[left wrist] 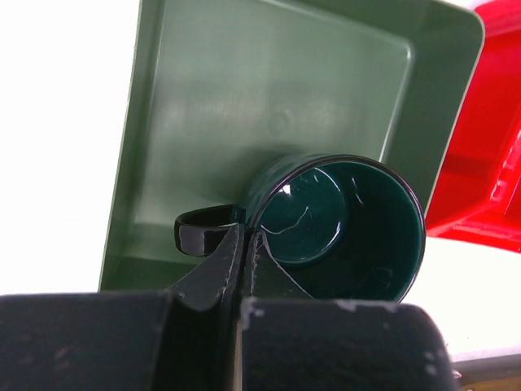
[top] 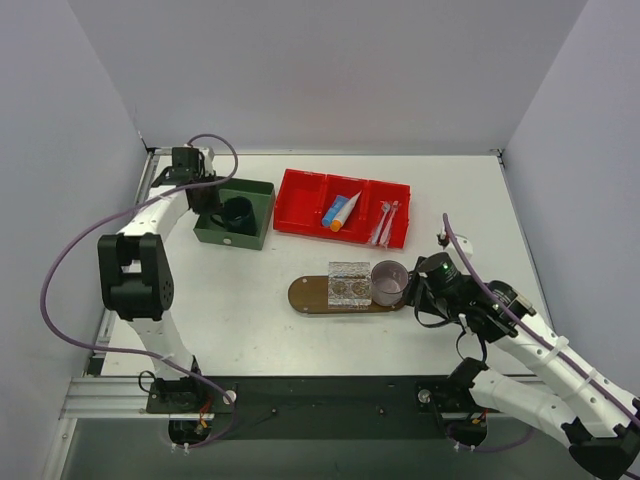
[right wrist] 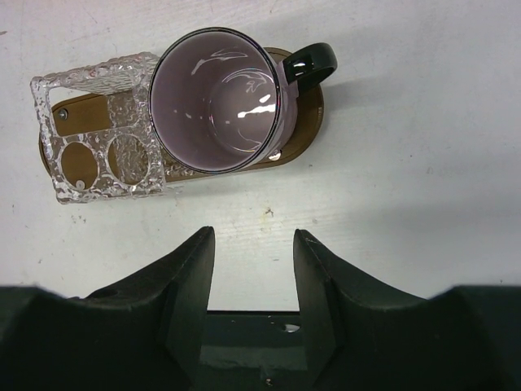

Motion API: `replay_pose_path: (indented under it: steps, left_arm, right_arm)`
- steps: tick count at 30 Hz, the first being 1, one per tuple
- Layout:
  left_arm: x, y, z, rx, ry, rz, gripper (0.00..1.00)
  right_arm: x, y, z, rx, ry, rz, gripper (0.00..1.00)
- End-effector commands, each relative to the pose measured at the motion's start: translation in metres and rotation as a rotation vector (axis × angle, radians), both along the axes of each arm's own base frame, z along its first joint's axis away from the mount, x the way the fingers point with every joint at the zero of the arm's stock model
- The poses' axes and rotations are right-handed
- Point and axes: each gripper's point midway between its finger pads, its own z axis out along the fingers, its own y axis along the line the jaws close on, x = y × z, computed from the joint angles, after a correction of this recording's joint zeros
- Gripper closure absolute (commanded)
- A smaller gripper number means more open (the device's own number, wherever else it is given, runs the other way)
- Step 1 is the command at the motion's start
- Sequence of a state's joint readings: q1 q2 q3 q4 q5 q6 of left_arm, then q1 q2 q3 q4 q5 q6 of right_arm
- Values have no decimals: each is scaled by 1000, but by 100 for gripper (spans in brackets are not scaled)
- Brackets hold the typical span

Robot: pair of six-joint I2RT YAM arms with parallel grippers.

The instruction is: Prepare toiletry sets of a toothbrush and toothpaste on the tray

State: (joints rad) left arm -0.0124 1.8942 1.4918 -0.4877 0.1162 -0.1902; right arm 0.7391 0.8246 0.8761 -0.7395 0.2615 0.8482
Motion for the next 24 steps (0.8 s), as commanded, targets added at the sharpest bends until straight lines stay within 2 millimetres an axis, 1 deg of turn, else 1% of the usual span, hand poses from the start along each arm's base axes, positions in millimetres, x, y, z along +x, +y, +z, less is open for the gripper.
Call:
replay_pose_path:
  steps: [1,2,3,4,5,9,13,16,17,19,20,22,23,24]
  left_arm:
    - [6,3,70,-2,-216,27,100]
    - [3,4,80,2,-242,34,100]
    - [3,5,85,4,-259,43,100]
    - [1,6,84,6,-260,50,100]
    - [-1,6,91,4,-280,53,100]
    - [-6,6,103,-9,-310,63,100]
    - [-15,-3,111,-51,-322,44,100]
    - [-27,-9,119,-62,-337,36,100]
    - [-32,-12,126,-68,-350,32,100]
    - [-41,-16,128,-68,-344,25,100]
    - [-46,-21,135,-64,-356,16,100]
    - [-55,-25,134,-56,-343,6,100]
    - [-61,-29,139,-54,-352,-3,100]
    - [-65,-32,139,-52,-347,-10,100]
  right_arm:
    - [-3,-7,-2,3,-9,-28,61]
    - [-4,-7,-2,4,-10,-26,61]
    - [-4,-8,-2,6,-13,-28,61]
    - [-4,-8,-2,6,-13,-30,61]
    - [-4,-8,-2,6,-15,-31,61]
    - [-4,-9,-6,-3,-4,-34,61]
    - [-3,-9,-7,-15,-2,-32,61]
    - [-1,-8,-4,-23,-6,-23,61]
    - [-1,-8,-4,-24,-7,-22,61]
    - [0,-7,-2,-25,-12,-13,61]
    - [0,-7,-2,-25,-12,-9,61]
    - [0,-5,1,-16,-17,-1,61]
    - [-1,-6,1,-14,-18,-1,61]
    - [0,-6,3,-10,-26,-1,61]
